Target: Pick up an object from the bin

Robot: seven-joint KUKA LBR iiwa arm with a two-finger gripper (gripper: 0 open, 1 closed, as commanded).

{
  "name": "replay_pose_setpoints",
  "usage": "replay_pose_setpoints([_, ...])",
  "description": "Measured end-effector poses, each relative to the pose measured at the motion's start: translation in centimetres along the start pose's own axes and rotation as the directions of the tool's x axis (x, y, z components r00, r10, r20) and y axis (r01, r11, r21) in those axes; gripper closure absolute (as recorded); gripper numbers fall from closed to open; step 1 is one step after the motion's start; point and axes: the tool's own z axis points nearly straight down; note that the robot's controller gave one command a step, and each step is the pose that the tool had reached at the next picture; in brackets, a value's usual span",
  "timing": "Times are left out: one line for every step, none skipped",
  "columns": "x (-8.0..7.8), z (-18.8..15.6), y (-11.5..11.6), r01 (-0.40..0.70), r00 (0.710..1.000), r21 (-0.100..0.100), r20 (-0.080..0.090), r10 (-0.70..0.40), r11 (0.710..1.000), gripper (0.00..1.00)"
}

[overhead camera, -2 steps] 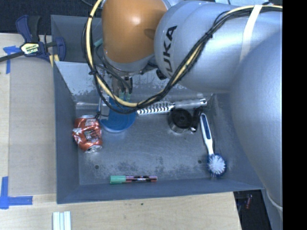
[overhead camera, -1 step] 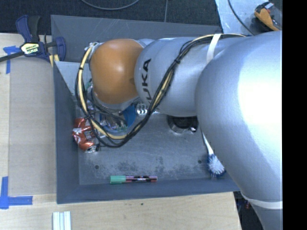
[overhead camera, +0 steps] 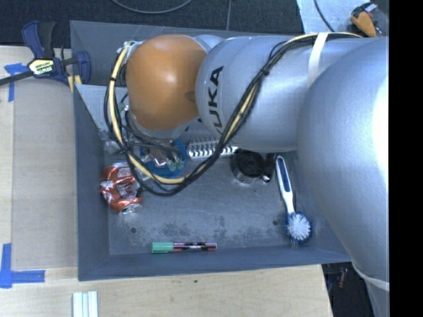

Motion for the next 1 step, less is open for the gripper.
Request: replay_pose_setpoints([1.04, 6.21, 0.21, -0.354, 0.935, 0.005, -0.013, 0.354, 0.935, 0.0])
